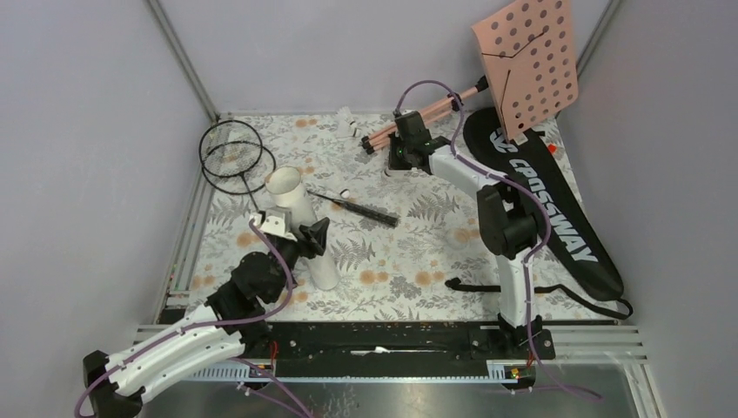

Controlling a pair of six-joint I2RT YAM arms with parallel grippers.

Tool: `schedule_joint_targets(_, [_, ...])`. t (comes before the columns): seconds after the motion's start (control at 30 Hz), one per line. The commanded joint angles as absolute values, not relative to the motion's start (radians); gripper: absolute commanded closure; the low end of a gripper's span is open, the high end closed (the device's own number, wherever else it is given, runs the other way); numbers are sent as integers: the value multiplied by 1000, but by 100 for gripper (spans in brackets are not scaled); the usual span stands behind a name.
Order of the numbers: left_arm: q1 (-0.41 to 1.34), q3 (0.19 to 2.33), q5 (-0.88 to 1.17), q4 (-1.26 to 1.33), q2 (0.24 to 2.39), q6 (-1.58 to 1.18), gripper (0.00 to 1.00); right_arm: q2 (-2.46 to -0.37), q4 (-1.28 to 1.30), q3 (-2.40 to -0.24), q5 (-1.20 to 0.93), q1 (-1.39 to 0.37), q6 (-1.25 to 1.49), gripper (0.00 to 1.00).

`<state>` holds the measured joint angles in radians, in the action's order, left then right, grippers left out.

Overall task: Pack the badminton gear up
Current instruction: Pick up the shuttlecock at the center of the board, then place the shuttlecock at the shuttle tube.

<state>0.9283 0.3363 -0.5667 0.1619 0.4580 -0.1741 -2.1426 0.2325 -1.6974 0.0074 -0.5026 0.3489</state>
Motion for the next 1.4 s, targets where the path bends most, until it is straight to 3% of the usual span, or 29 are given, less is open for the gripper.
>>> schedule_joint_targets(0.0, [930,314,-513,138,475,-167,44,-1976,229,-1677,29,-500,287,100])
schedule_joint_targets(0.1, [931,324,-448,138,499,-137,44,-1891,249,-1659,10,-499,245,100])
schedule_joint_targets(0.27, [930,384,-173,137,582,-25,46,-1581,245,-1531,-70,-500,121,100])
schedule_joint_targets(0.47, [930,521,137,22,757,125,47,-1166,280,-1360,-406,-500,-76,100])
schedule_joint_targets(0.67, [938,645,221,-83,937,188,49,-911,373,-1334,-703,-504,-206,100])
schedule_joint_targets(1.0, [956,673,258,-74,991,221,49,-951,799,-1485,-847,-518,-462,100])
schedule_joint_targets(1.37, [966,694,263,-85,1030,233,48,-1087,817,-1540,-860,-606,-466,100])
